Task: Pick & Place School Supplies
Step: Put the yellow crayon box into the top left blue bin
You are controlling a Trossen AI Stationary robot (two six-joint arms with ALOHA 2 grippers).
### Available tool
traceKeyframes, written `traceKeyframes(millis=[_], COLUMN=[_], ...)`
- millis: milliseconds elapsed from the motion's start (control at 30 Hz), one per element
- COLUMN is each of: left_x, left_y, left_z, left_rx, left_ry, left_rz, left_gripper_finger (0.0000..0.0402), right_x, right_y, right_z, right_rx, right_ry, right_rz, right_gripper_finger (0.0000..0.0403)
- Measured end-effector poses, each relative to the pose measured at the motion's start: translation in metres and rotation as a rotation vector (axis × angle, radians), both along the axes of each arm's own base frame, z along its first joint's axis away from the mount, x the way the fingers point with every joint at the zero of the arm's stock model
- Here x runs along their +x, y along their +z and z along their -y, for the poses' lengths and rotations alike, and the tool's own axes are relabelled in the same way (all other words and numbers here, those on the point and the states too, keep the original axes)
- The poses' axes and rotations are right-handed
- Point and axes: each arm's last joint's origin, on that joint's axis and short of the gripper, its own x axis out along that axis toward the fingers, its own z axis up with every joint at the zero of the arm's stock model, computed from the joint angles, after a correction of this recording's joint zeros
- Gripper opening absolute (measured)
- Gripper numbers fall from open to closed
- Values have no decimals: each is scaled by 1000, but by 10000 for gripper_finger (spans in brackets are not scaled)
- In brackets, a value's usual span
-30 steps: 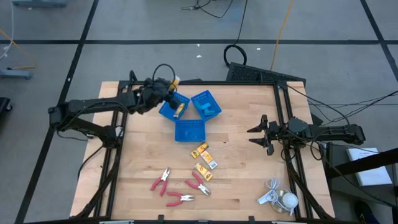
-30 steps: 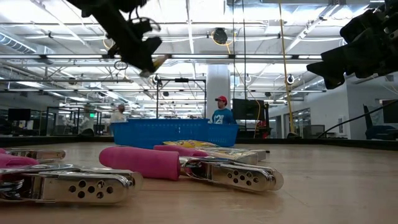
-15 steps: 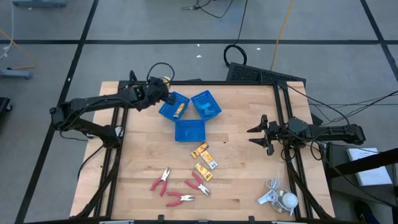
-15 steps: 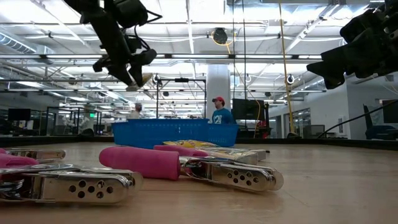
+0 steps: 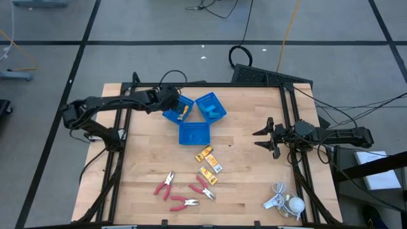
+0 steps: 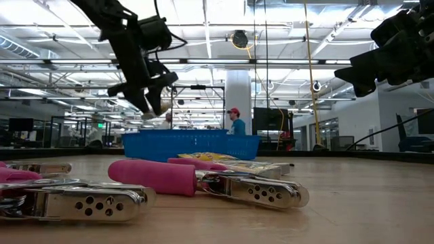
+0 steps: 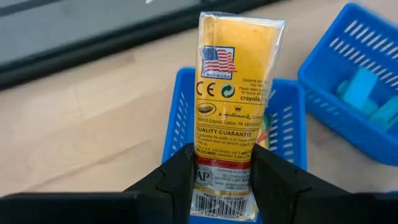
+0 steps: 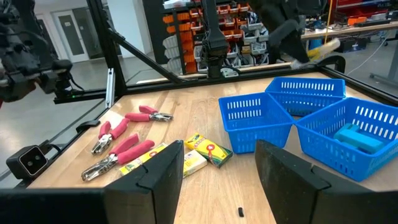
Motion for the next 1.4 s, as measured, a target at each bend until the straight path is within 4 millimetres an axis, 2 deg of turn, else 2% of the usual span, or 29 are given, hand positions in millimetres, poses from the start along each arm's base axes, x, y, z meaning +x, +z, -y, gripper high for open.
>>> traceKeyframes(millis=[667,1133,1400], left_x=[15,15,15], left_y=[-43,-45,-45], left_z=[-5,-5,-5], left_rx=[-92,-114,-111], left_ry=[-18,-44,-62], left_rz=[-134,-136,-145], left_gripper_finger=[141,141,162], right_x=[0,0,0], right_y=[0,0,0], right_z=[0,0,0], right_rx=[0,0,0], right_ry=[0,0,0], right_rz=[0,0,0], right_gripper_finger=[189,189,189])
